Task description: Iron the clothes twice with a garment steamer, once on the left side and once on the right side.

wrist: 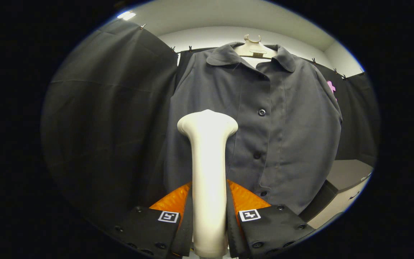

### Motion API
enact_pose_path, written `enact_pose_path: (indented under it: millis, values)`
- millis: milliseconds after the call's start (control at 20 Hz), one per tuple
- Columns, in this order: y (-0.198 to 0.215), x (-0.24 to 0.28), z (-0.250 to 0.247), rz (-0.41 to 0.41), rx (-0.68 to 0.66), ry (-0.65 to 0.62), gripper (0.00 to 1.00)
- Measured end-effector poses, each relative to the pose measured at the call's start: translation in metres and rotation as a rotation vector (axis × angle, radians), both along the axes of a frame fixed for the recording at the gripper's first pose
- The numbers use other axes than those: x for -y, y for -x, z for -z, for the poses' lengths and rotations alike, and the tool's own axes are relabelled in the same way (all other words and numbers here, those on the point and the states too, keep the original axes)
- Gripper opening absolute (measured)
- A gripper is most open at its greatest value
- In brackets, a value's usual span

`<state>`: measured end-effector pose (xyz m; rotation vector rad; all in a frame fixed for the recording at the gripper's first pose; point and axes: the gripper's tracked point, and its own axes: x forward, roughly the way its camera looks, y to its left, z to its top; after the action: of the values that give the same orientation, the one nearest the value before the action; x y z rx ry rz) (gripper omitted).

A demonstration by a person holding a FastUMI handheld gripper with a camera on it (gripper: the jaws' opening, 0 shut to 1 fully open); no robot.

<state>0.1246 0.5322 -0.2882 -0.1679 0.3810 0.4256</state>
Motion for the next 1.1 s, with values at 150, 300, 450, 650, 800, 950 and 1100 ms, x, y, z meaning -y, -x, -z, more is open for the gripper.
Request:
enact_pose_path:
  millis: [150, 300, 450, 650, 800, 950, 1100]
  values:
    - [0.013, 0.006, 0.017, 0.01, -0.039, 0.005, 0.47]
    - [0.023, 0.012, 0.034, 0.014, -0.073, 0.017, 0.47]
    - [0.033, 0.016, 0.053, 0.015, -0.111, 0.028, 0.47]
    - [0.049, 0.023, 0.078, 0.02, -0.163, 0.05, 0.47]
    - [0.06, 0.028, 0.093, 0.029, -0.207, 0.058, 0.47]
    - [0.068, 0.034, 0.109, 0.038, -0.244, 0.066, 0.47]
    - [0.076, 0.04, 0.126, 0.048, -0.279, 0.074, 0.47]
